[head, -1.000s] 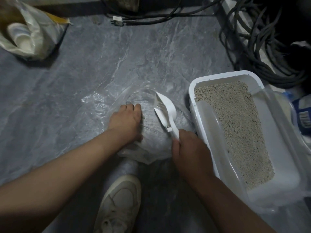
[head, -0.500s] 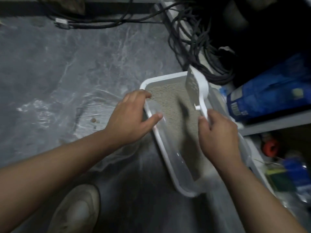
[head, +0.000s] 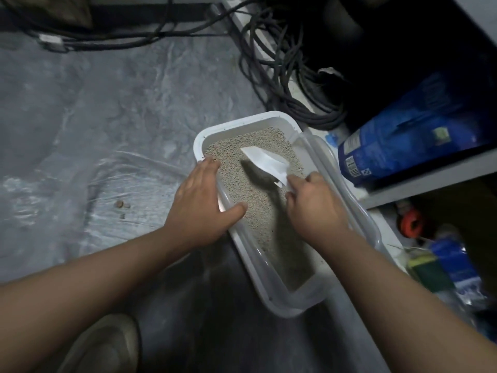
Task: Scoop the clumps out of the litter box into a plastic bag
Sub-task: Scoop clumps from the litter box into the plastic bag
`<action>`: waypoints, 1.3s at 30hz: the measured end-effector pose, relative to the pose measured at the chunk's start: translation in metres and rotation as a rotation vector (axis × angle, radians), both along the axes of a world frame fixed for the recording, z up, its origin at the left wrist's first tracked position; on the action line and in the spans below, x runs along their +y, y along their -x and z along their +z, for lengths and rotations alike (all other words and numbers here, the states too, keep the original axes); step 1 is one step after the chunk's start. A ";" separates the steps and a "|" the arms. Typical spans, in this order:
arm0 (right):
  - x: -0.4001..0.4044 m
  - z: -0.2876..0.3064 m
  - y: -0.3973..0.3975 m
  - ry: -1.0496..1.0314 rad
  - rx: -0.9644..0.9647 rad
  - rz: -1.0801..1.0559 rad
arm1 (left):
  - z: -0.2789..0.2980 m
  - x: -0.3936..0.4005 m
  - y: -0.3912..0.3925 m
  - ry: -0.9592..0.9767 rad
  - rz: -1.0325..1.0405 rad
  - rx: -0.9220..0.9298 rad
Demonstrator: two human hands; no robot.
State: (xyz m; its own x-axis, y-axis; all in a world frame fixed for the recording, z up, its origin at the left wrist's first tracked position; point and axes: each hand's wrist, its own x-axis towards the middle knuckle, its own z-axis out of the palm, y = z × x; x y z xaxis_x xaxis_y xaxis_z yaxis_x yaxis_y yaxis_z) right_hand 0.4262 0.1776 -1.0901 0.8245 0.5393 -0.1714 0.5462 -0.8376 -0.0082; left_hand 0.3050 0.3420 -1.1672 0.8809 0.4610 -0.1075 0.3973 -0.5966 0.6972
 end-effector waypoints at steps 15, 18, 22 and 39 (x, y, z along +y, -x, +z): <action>0.040 -0.005 -0.007 0.398 0.071 0.440 | -0.005 0.005 0.009 -0.071 -0.034 0.008; 0.017 -0.001 -0.008 0.443 0.153 0.469 | -0.005 0.005 0.009 -0.069 -0.027 0.011; -0.010 0.003 -0.013 0.441 0.231 0.425 | -0.005 0.004 0.008 -0.039 -0.027 0.008; -0.046 0.048 0.004 0.082 0.940 -0.632 | -0.006 0.004 0.017 0.100 -0.012 -0.016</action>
State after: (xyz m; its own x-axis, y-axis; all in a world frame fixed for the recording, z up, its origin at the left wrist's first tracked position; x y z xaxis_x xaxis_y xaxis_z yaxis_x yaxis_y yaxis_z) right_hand 0.4218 0.1321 -1.0421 0.4705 0.0310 -0.8818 -0.1683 -0.9779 -0.1242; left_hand 0.2879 0.3463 -1.1728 0.8881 0.4384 -0.1384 0.3792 -0.5282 0.7597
